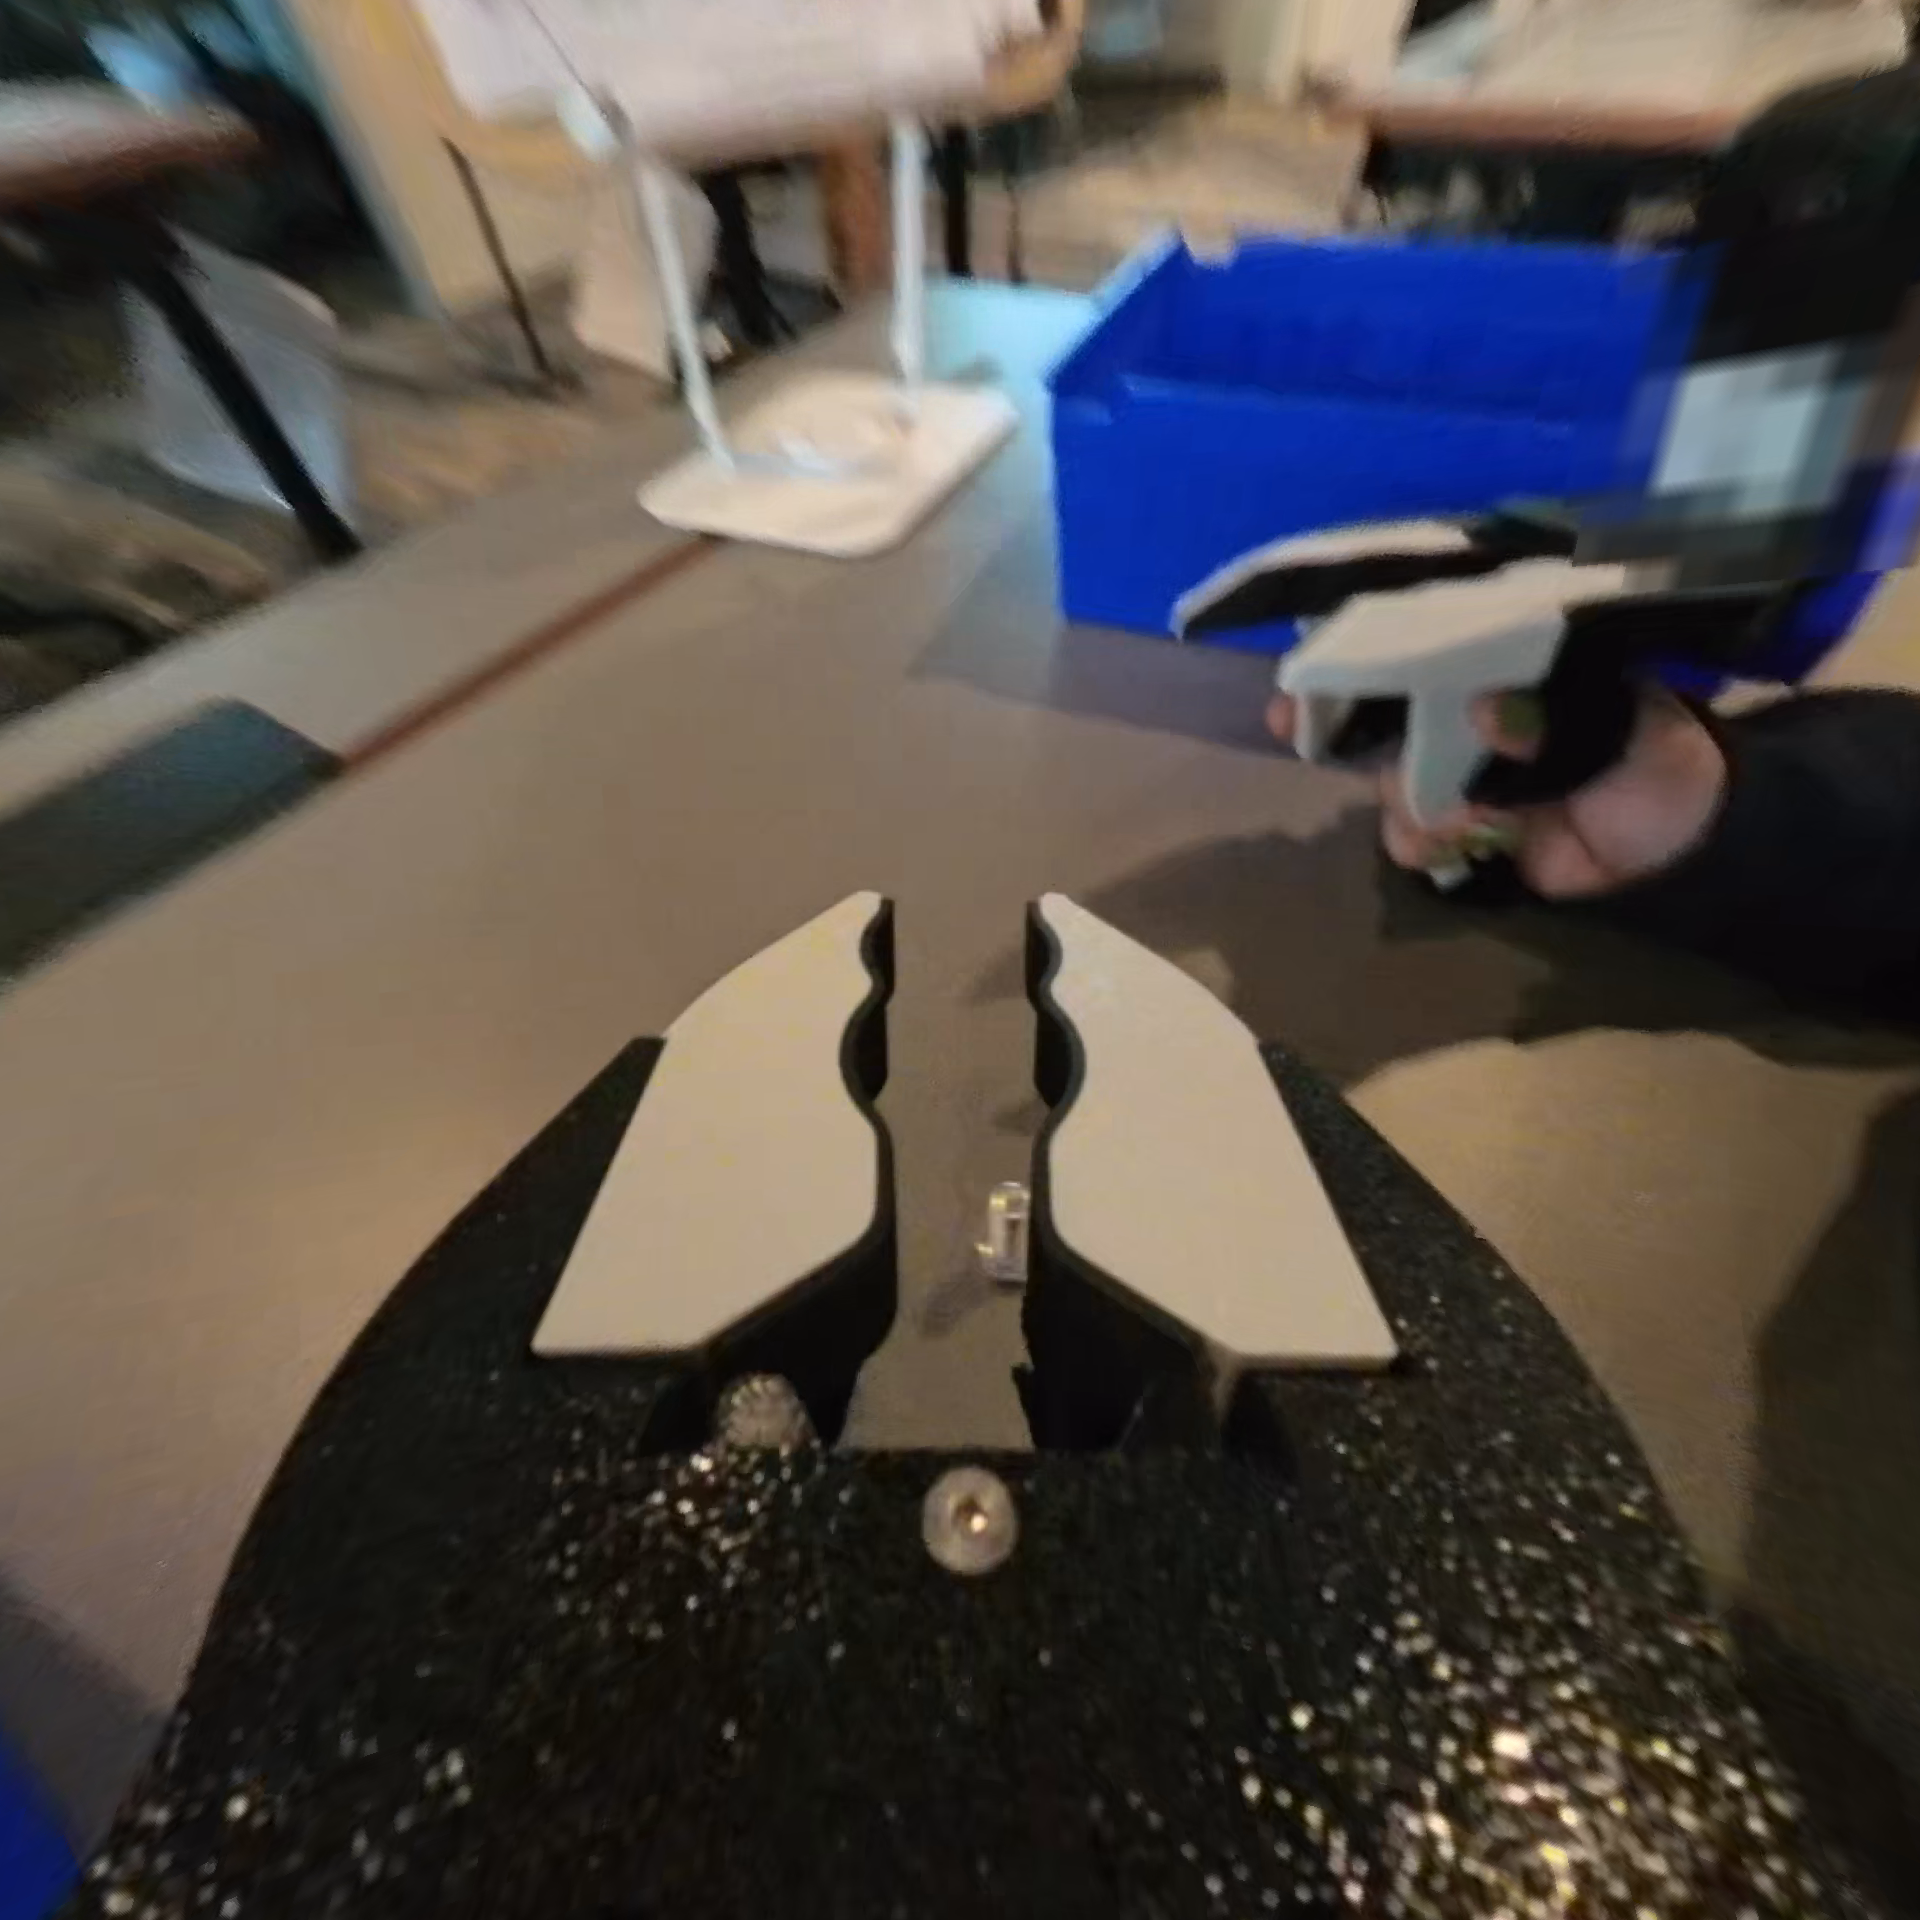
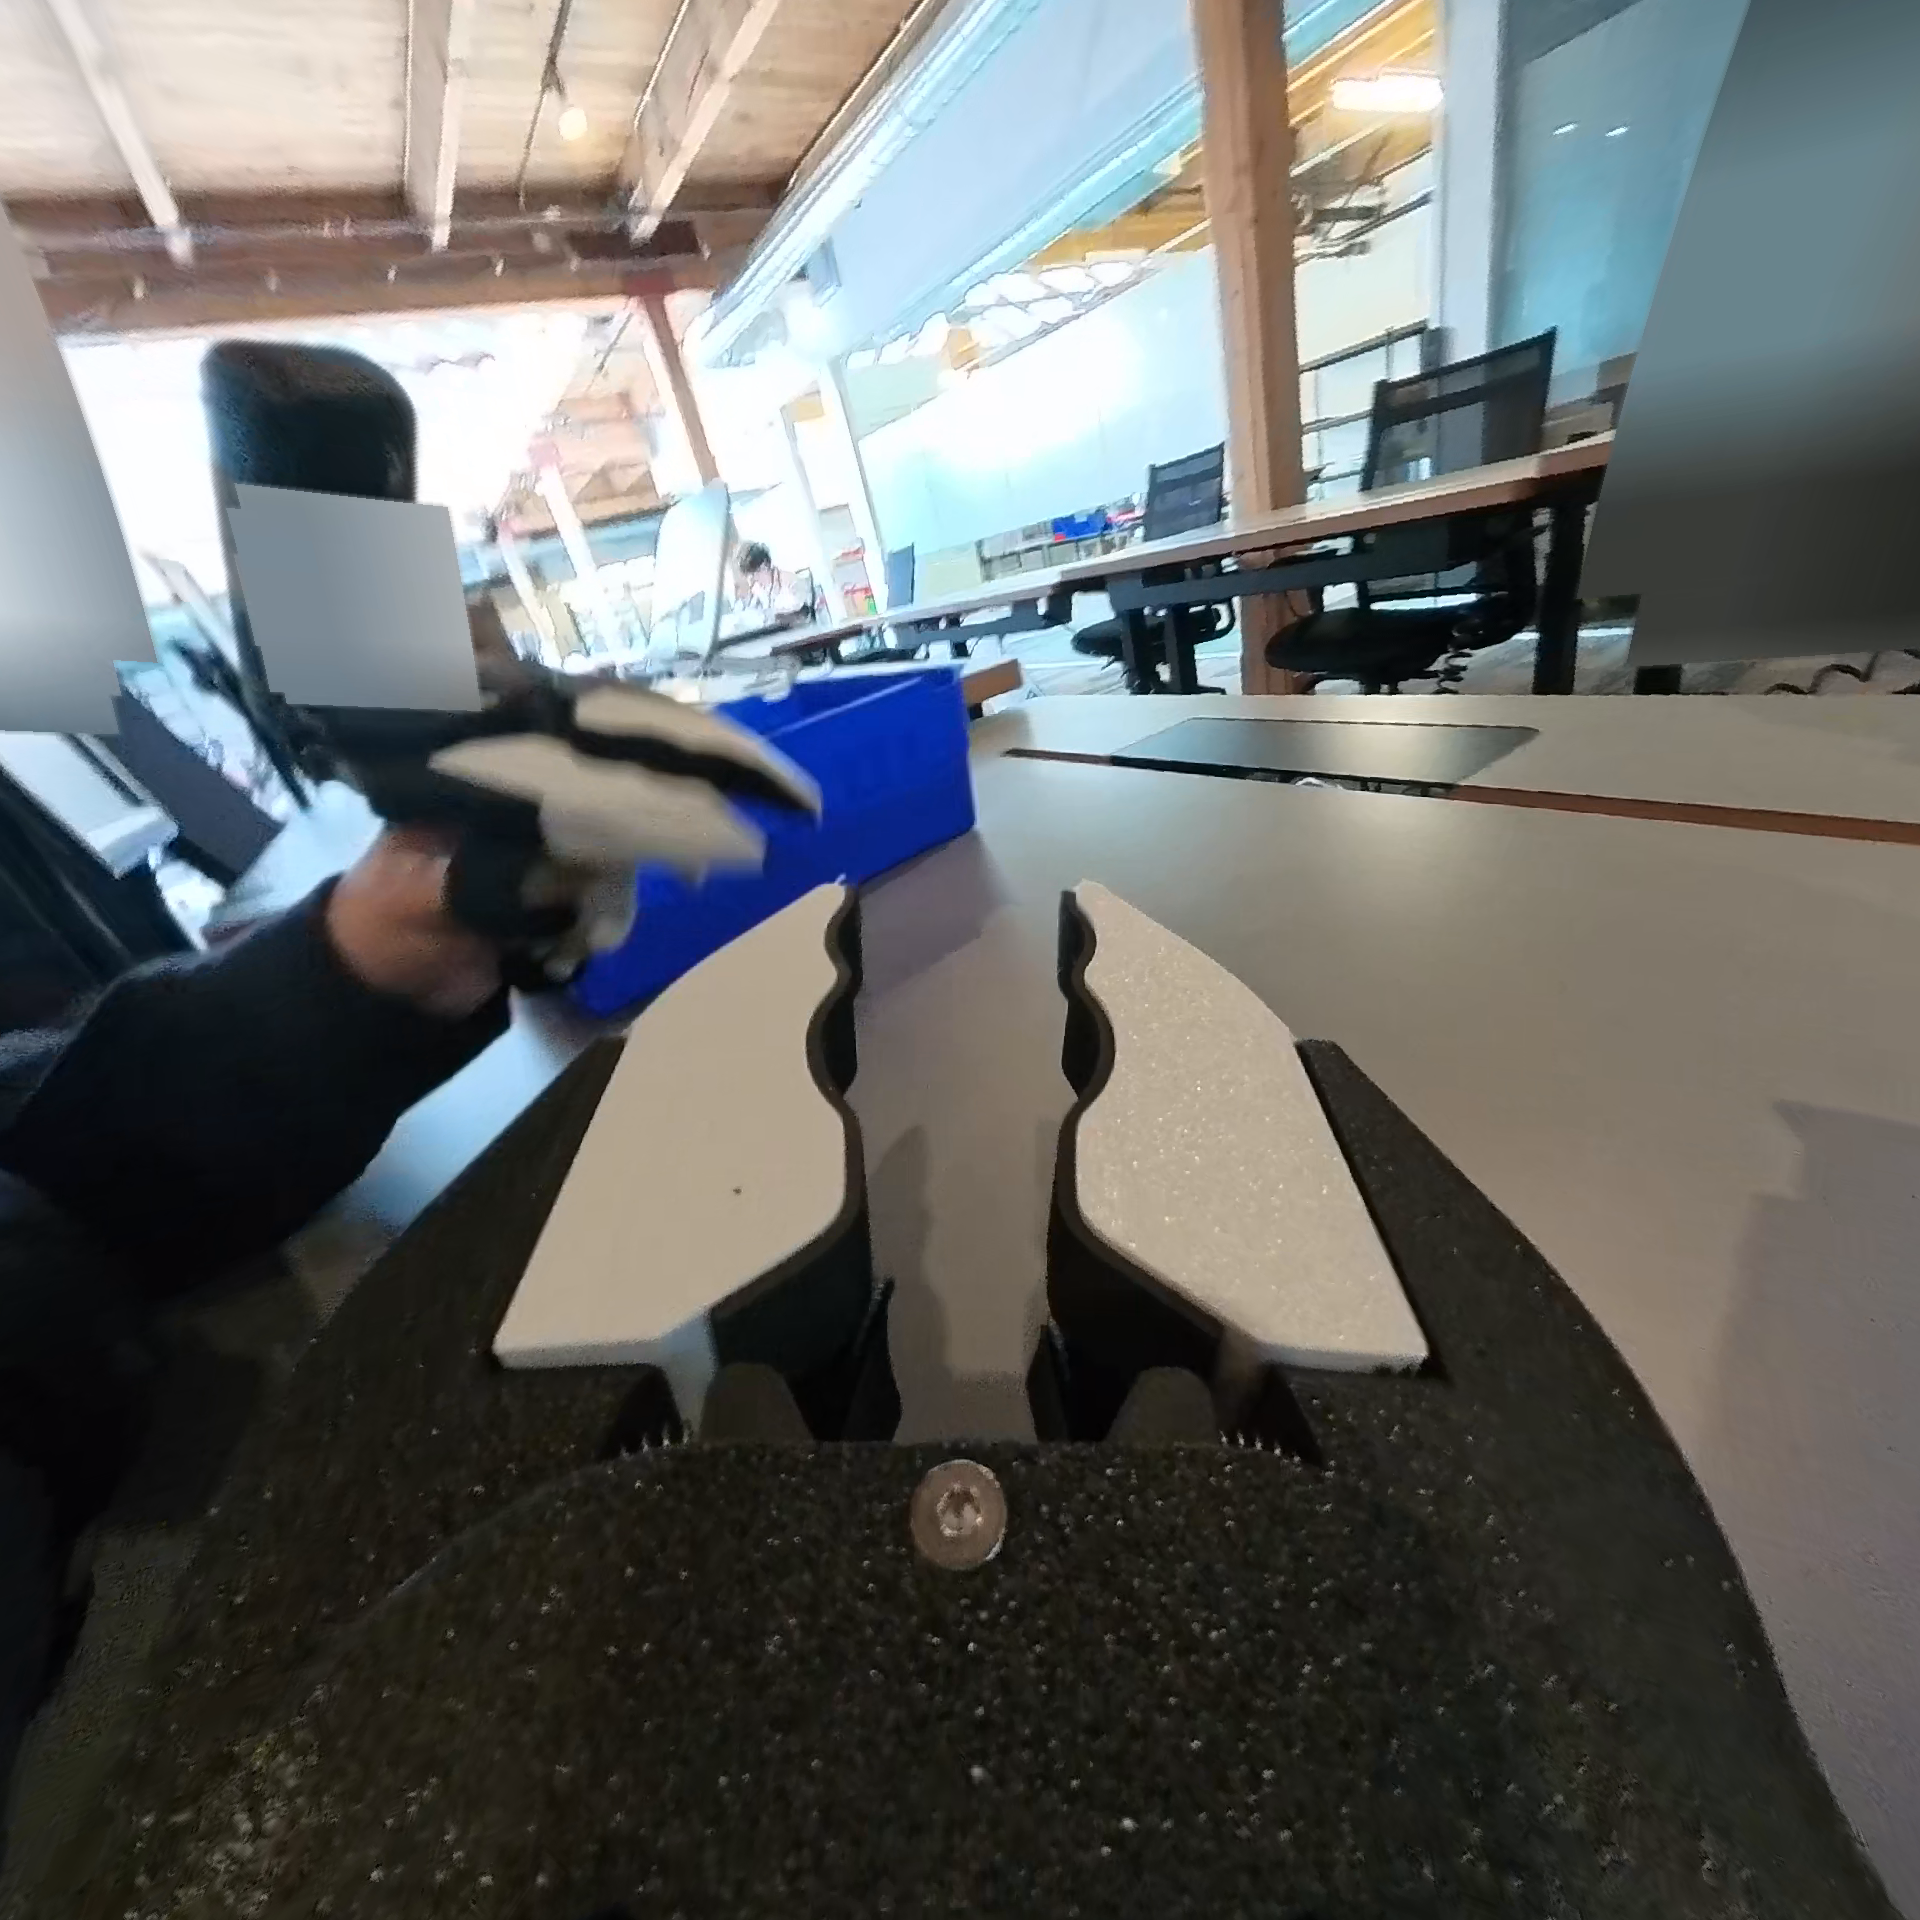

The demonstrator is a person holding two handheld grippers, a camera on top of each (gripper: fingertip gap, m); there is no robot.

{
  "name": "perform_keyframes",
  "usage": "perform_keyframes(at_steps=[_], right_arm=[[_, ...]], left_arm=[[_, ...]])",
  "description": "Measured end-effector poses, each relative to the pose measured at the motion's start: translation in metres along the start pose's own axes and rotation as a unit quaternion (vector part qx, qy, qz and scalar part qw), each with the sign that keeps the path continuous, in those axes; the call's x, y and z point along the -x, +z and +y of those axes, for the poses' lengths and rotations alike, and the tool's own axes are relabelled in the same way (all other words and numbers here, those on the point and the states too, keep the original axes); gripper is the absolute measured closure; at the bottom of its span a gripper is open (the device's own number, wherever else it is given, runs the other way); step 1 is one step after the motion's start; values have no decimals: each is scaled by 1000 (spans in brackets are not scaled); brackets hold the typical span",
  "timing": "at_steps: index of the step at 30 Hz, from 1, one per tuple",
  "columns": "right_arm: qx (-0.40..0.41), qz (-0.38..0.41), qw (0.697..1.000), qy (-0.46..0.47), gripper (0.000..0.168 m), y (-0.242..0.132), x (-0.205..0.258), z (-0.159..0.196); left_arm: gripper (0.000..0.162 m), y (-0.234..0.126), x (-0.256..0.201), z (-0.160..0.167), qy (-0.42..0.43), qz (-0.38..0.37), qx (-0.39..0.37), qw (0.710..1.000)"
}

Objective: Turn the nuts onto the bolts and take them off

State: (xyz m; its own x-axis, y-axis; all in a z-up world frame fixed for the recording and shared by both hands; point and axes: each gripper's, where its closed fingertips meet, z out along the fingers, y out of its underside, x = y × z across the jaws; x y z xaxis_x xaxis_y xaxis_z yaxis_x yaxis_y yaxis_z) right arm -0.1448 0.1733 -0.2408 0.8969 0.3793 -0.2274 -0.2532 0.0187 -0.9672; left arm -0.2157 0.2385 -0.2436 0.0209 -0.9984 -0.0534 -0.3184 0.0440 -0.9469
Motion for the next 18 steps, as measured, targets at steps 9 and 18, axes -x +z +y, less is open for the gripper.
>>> perform_keyframes(at_steps=[9,18], right_arm=[[176,-135,973,-70,145,49,54,49],[362,-163,905,-152,145,90,63,115]], left_arm=[[155,-16,44,19,34,-99,-83,991],[156,-13,45,25,15,-90,-76,993]])
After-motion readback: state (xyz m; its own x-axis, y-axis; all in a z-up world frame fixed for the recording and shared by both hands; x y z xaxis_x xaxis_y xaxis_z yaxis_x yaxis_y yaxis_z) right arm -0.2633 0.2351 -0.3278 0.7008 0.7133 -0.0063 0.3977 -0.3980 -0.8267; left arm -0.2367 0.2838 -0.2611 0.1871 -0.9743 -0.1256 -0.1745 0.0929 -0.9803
